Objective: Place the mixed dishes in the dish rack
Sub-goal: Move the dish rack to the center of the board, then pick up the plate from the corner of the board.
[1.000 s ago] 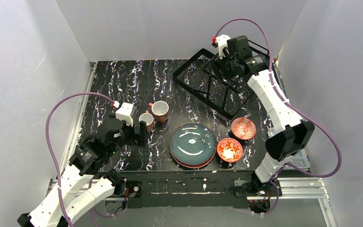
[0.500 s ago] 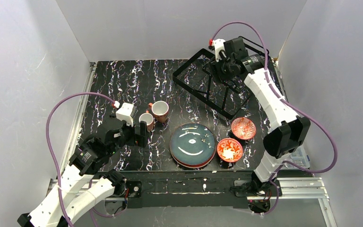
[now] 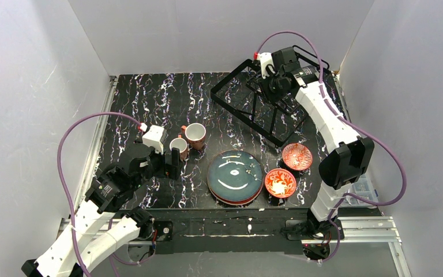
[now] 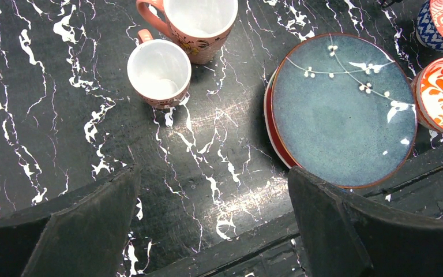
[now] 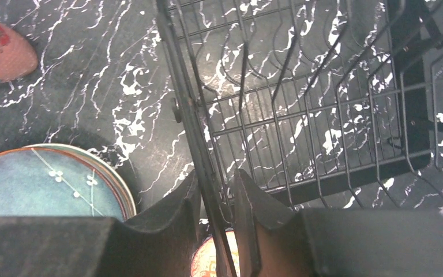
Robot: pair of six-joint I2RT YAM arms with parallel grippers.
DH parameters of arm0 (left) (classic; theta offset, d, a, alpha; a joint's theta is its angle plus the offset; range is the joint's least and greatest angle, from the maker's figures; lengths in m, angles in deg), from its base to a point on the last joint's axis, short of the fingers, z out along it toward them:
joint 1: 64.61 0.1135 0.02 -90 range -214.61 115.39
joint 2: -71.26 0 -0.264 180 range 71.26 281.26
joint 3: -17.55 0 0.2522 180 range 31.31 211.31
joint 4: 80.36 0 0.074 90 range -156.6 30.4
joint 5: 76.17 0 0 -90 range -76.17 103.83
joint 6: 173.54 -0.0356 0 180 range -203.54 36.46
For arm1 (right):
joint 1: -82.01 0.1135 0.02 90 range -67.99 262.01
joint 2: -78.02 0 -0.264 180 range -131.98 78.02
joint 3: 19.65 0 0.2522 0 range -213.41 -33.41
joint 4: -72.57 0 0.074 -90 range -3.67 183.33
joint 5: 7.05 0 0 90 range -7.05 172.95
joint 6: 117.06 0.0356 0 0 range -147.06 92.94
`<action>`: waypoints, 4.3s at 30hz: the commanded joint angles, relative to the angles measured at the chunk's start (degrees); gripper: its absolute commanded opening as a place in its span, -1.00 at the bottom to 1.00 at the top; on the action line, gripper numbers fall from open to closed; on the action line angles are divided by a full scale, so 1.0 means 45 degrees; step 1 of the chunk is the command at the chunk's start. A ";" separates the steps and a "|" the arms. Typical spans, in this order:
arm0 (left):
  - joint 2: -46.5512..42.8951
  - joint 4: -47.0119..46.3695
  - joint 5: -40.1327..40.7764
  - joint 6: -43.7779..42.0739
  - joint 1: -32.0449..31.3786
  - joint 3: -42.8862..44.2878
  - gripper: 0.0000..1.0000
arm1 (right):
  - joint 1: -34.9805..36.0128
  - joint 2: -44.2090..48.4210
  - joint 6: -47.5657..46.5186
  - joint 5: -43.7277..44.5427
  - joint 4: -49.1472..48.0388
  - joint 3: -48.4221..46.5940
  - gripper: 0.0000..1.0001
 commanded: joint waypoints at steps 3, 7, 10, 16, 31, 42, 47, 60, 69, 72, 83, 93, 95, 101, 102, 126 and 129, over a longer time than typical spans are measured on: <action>-0.0043 0.0134 0.0058 -0.0093 -0.0060 -0.0008 0.99 | 0.0174 0.0136 0.0530 -0.0481 0.0107 -0.0106 -0.60; -0.0073 0.0139 0.0058 -0.0093 -0.0061 -0.0021 0.99 | 0.0392 0.0211 0.0647 -0.0370 -0.0019 -0.0080 -0.80; -0.0073 0.0137 0.0062 -0.0093 -0.0060 -0.0008 0.99 | 0.0584 0.0332 0.0868 -0.0196 -0.0339 -0.0021 -0.94; -0.0112 0.0146 0.0092 -0.0093 -0.0056 -0.0008 0.99 | 0.0928 0.0647 0.1854 0.0423 -0.1623 0.0450 -0.97; -0.0190 0.0137 0.0049 -0.0093 -0.0061 -0.0009 0.99 | 0.1889 0.0415 0.4058 0.2013 -0.3506 0.0232 -0.97; -0.0210 0.0148 -0.0015 -0.0090 -0.0059 -0.0008 0.99 | 0.3053 -0.0410 0.5452 0.3495 -0.4257 -0.0501 -0.97; -0.0229 0.0128 -0.0073 -0.0093 -0.0061 -0.0025 0.99 | 0.3532 -0.0682 0.5912 0.4224 -0.4647 -0.0526 -0.97; -0.0267 0.0137 -0.0144 -0.0093 -0.0061 -0.0022 0.99 | 0.4128 -0.1569 0.7367 0.5011 -0.5639 -0.1365 -0.97; -0.0354 0.0125 -0.0179 -0.0093 -0.0061 -0.0028 0.99 | 0.4743 -0.2465 0.8139 0.5683 -0.5964 -0.2266 -0.97; -0.0404 0.0127 -0.0169 -0.0093 -0.0061 -0.0027 0.99 | 0.4937 -0.2642 0.8406 0.6037 -0.6140 -0.2352 -0.97; -0.0525 0.0122 -0.0153 -0.0092 -0.0057 -0.0016 0.99 | 0.5798 -0.3142 0.9520 0.7130 -0.6843 -0.2557 -0.97; -0.0604 0.0127 -0.0113 -0.0093 -0.0060 -0.0030 0.99 | 0.6465 -0.3281 0.9958 0.8494 -0.7297 -0.2302 -0.97; -0.0588 0.0142 -0.0113 -0.0093 -0.0058 -0.0033 0.99 | 0.6466 -0.3408 0.9859 0.8383 -0.7262 -0.2452 -0.97; -0.0538 0.0147 -0.0052 -0.0093 -0.0048 -0.0047 0.99 | 0.6466 -0.3337 0.9482 0.8289 -0.7206 -0.2360 -0.92; -0.0524 0.0151 -0.0049 -0.0093 -0.0059 -0.0047 0.99 | 0.6466 -0.3317 0.9407 0.8259 -0.7198 -0.2338 -0.85; -0.0073 0.0142 0.0450 -0.0042 -0.0058 -0.0117 0.99 | 0.6312 -0.0535 0.7676 0.7287 -0.7601 -0.0207 0.17; -0.0006 0.0108 0.0434 -0.0039 -0.0053 -0.0105 0.99 | 0.6262 0.0010 0.7366 0.7039 -0.7451 0.0196 0.20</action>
